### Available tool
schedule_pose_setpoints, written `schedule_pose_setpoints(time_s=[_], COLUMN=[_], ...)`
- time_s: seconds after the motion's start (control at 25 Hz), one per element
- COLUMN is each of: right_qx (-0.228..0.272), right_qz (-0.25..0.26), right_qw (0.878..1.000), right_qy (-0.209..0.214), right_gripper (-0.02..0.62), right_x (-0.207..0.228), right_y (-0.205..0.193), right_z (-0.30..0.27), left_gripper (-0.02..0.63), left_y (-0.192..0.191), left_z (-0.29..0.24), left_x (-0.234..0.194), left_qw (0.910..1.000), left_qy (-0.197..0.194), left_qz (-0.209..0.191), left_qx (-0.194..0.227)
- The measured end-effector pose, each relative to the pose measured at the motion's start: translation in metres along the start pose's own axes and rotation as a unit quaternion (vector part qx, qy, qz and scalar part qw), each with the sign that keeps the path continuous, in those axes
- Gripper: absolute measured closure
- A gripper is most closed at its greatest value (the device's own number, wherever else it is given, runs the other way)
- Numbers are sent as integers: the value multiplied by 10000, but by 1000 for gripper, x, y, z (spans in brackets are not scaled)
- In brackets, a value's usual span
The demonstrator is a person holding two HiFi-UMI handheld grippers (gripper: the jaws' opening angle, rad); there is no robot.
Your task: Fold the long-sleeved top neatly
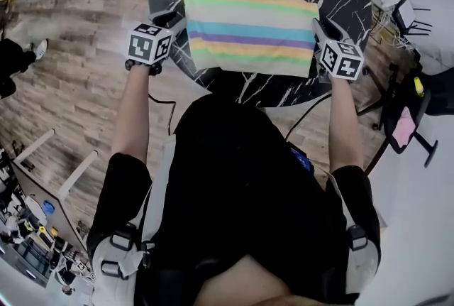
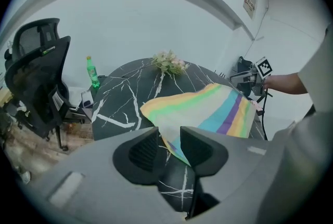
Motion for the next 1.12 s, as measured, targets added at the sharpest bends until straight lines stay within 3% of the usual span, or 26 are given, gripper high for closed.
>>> schedule_pose_setpoints(time_s=[0.24, 0.44, 0.56, 0.92, 1.12], right_qx=[58, 83, 112, 70, 23], right_qz=[144, 380, 489, 792, 1015], right_qw=[9994, 9973, 9957, 9896, 9841], right_qy=[294, 627, 776, 1199, 1460], right_gripper=[459, 459, 459, 463, 465], right_x=[-15, -40, -53, -92, -118], right_y=[-11, -18, -17, -9, 1], right_z=[29, 50, 58, 53, 40], left_gripper=[446, 382, 376, 376, 377], left_y=[-28, -58, -77, -131, -136], left_z=[17, 18, 22, 12, -5], left_x=[49, 77, 81, 81, 83], left_qw=[9993, 9960, 9929, 9728, 9746], left_qy=[57, 156, 308, 6, -90], left_qz=[213, 731, 1014, 2233, 2205], left_qx=[292, 493, 532, 620, 378])
Point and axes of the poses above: the fingertips, and each gripper's own axes: z backward along the fingers, x to its right, y out of its top, the point moved 7 cm from there along z, backward along the fingers, and after that the axes turned 8 degrees about z, right-handed, at the moved point
